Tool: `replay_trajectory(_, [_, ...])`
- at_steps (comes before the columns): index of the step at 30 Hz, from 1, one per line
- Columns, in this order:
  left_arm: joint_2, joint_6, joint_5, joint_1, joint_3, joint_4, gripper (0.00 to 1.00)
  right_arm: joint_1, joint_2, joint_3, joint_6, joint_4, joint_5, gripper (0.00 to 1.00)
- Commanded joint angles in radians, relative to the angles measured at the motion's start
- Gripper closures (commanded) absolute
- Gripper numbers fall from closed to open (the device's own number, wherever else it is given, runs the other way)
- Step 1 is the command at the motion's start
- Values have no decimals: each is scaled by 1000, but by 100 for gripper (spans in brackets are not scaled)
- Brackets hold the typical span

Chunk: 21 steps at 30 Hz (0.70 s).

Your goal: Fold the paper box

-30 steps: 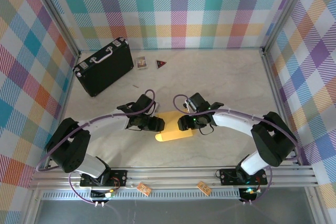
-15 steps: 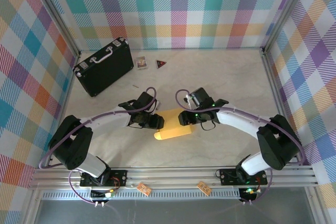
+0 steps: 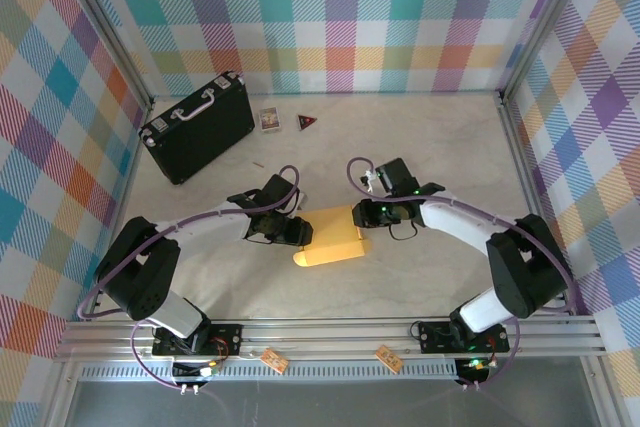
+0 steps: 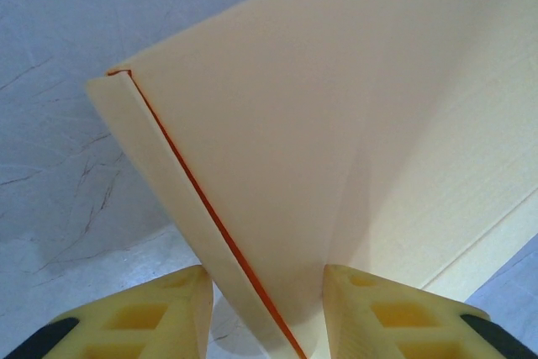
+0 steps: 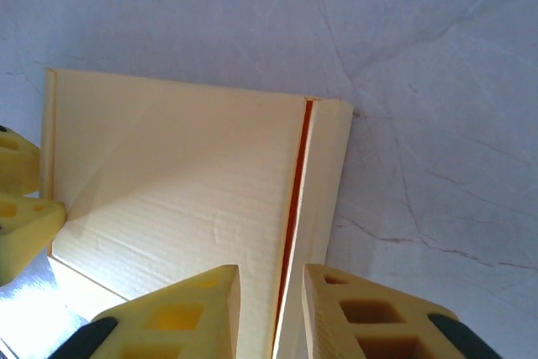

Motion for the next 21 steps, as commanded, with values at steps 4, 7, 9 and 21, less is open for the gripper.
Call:
replay_trajectory(4, [15, 26, -5, 8, 23, -16, 62, -4, 22, -15, -9, 16, -21, 79])
replay_trajectory(7, [19, 25, 1, 7, 26, -12, 62, -4, 15, -24, -9, 20, -8, 84])
replay_trajectory(9, [20, 26, 1, 8, 29, -16, 62, -4, 16, -26, -10, 25, -20, 86])
replay_trajectory(21, [27, 31, 6, 7, 32, -18, 62, -4, 65, -34, -8, 24, -46, 91])
